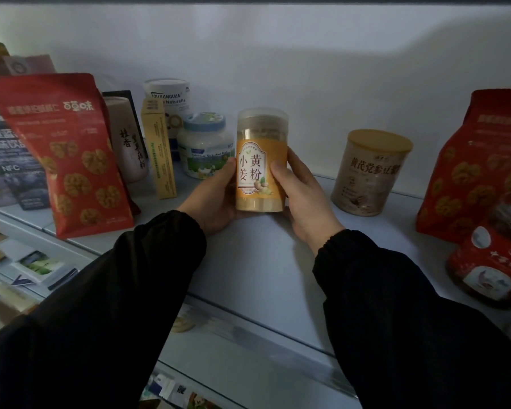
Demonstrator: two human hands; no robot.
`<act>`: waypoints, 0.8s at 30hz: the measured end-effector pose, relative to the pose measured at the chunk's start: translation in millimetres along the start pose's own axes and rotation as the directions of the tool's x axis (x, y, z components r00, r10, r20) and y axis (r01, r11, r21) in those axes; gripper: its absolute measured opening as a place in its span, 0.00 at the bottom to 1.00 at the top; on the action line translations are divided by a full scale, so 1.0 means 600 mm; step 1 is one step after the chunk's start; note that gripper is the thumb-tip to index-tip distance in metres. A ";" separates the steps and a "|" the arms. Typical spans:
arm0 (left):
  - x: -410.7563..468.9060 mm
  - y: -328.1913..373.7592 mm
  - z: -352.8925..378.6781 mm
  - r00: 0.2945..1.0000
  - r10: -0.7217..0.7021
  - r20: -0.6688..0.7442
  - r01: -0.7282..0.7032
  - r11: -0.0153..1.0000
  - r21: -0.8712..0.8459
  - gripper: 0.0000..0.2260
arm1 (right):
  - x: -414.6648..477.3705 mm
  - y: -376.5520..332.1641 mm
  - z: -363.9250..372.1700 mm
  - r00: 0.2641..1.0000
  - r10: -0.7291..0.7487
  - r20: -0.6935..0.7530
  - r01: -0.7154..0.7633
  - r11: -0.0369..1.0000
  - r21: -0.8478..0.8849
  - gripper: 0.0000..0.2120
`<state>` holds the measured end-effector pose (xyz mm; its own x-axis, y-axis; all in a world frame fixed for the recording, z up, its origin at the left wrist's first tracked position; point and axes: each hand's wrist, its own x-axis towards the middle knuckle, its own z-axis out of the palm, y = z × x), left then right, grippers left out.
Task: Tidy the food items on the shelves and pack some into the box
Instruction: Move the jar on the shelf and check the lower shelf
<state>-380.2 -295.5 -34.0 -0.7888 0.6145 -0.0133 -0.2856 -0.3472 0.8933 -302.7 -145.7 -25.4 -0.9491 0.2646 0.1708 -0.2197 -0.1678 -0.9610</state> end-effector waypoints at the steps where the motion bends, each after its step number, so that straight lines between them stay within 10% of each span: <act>1: -0.003 0.001 0.000 0.999 -0.001 0.046 0.001 1.000 0.010 0.23 | -0.001 0.001 0.002 1.000 0.003 0.013 -0.003 1.000 -0.009 0.28; 8: 0.006 -0.006 -0.013 0.992 0.013 0.126 -0.021 0.998 0.061 0.28 | -0.001 0.003 0.005 1.000 0.008 0.025 -0.009 0.999 0.044 0.37; 24: 0.011 -0.001 -0.016 0.999 -0.021 -0.034 0.021 1.000 0.001 0.25 | 0.002 -0.005 -0.005 0.999 -0.012 -0.030 0.012 1.000 0.002 0.22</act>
<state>-390.4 -297.9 -38.7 -0.8007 0.5972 -0.0474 -0.3017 -0.3336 0.8932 -302.3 -142.1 -23.0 -0.9392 0.2952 0.1752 -0.2313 -0.1671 -0.9584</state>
